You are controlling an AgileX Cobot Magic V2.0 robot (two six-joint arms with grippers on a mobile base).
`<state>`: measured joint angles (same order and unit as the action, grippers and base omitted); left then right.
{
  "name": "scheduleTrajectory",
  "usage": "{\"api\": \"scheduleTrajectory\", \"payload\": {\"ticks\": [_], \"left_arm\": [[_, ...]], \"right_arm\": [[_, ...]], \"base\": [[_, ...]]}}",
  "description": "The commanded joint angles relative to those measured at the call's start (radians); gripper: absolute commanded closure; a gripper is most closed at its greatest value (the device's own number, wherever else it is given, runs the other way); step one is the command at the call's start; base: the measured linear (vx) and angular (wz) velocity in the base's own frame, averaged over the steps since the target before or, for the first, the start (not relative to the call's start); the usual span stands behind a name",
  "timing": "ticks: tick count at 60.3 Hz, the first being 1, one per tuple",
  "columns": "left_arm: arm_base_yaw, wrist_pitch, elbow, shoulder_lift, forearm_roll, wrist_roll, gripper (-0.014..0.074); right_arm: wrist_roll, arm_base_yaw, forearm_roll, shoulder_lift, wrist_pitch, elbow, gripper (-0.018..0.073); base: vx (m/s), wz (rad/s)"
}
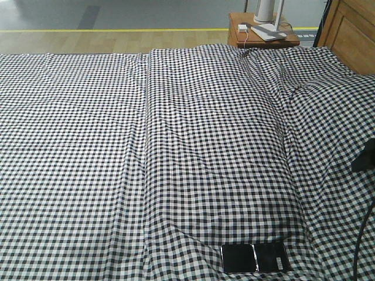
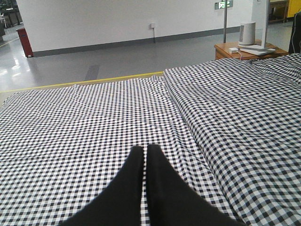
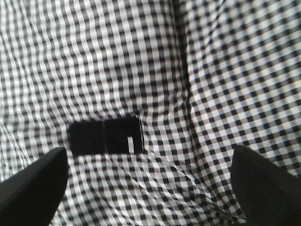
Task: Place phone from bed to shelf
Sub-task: 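Lower the right gripper over the black phone on the bed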
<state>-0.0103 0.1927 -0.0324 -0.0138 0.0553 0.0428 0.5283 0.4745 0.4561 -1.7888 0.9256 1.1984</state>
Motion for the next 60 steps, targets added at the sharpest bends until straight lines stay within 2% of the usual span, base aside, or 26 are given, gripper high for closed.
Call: {"api": "scheduleTrajectory", "payload": {"ticks": [1,20,45,60], "left_arm": [[-0.002,-0.07,0.026,-0.01,-0.005,-0.004,0.0596],[-0.002,-0.07,0.026,-0.01,-0.005,-0.004,0.0596],[-0.002,-0.07,0.026,-0.01,-0.005,-0.004,0.0596],[-0.002,-0.07,0.026,-0.01,-0.005,-0.004,0.0596]], "right_arm": [[0.072,0.005,0.057,-0.055,0.034,0.064,-0.009],[0.257,0.005,0.195,-0.341,0.069,0.108,-0.0071],[0.558,0.002,0.464,-0.632,0.115,0.111,-0.0049],[0.674,0.002,0.541,-0.746,0.184,0.111,-0.0042]], "base": [[0.0,0.0],[0.0,0.0],[0.0,0.0],[0.0,0.0]]}}
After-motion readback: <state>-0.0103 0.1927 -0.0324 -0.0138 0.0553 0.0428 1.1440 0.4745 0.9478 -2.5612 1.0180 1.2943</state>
